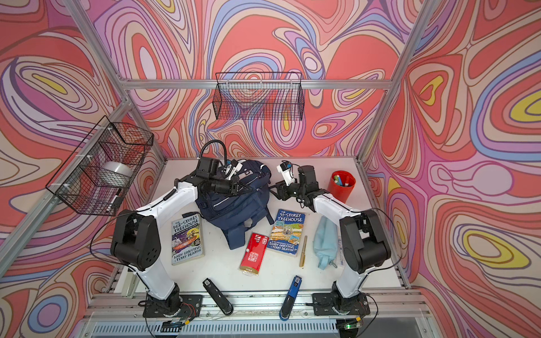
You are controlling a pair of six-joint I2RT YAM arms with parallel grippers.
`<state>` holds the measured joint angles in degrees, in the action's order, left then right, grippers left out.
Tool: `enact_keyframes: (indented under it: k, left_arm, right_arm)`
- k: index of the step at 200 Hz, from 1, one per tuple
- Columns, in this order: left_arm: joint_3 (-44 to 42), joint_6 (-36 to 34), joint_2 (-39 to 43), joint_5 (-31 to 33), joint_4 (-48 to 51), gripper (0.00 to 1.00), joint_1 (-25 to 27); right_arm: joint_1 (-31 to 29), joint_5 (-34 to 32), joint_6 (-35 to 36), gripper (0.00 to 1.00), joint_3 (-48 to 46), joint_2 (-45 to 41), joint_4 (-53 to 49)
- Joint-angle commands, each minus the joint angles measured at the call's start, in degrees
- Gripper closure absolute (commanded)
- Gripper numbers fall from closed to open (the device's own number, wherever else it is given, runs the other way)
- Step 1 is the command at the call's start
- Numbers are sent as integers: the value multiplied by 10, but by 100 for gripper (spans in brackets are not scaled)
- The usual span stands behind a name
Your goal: Pack the student bag
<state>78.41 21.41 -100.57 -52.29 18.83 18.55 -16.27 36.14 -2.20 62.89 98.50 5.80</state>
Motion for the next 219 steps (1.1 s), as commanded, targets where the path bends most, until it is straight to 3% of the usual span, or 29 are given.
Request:
enact_keyframes:
  k: [1, 25, 38, 58, 70, 79, 84, 105, 127, 143, 165, 184, 198, 219]
  left_arm:
    - [29, -47, 30, -48, 17, 100, 7]
    - [28, -42, 31, -50, -3, 100, 8]
    - [34, -42, 29, -67, -5, 100, 7]
    - [59, -88, 21, -66, 49, 100, 8]
    - [80, -117, 13, -60, 91, 100, 7]
    - [88, -132, 8, -66, 111, 100, 8]
    - [94, -142, 6, -70, 121, 100, 9]
    - [119, -200, -3, -73, 184, 100, 11]
    - [151, -249, -23, -53, 249, 100, 12]
    - [158, -254, -33, -28, 259, 100, 12]
    - [162, -255, -44, -8, 254, 100, 12]
    - [167, -268, -49, -44, 250, 100, 22]
    - [171, -270, -49, -21, 253, 100, 27]
    - [148, -217, -44, 14, 200, 100, 22]
  right_arm:
    - [-13, 25, -7, 49, 22, 16, 25]
    - [-23, 42, -12, 54, 31, 45, 38]
    - [-40, 7, 20, 52, 50, 58, 12]
    - [-69, -125, 86, 34, 54, 59, 4]
    - [-69, -167, 114, 24, 59, 62, 4]
    - [-69, -203, 134, 8, 64, 66, 8]
    - [-69, -214, 146, 5, 67, 69, 9]
    - [-68, -187, 220, 5, 83, 74, 6]
    - [-68, -140, 246, 6, 68, 57, 44]
    - [-68, -125, 250, 6, 49, 36, 70]
    - [-68, -104, 270, 8, 47, 10, 34]
    - [-69, -69, 257, 8, 42, 6, 29]
    - [-69, -62, 220, 8, 51, 10, 13]
    - [-65, -78, 146, 11, 40, -13, -58]
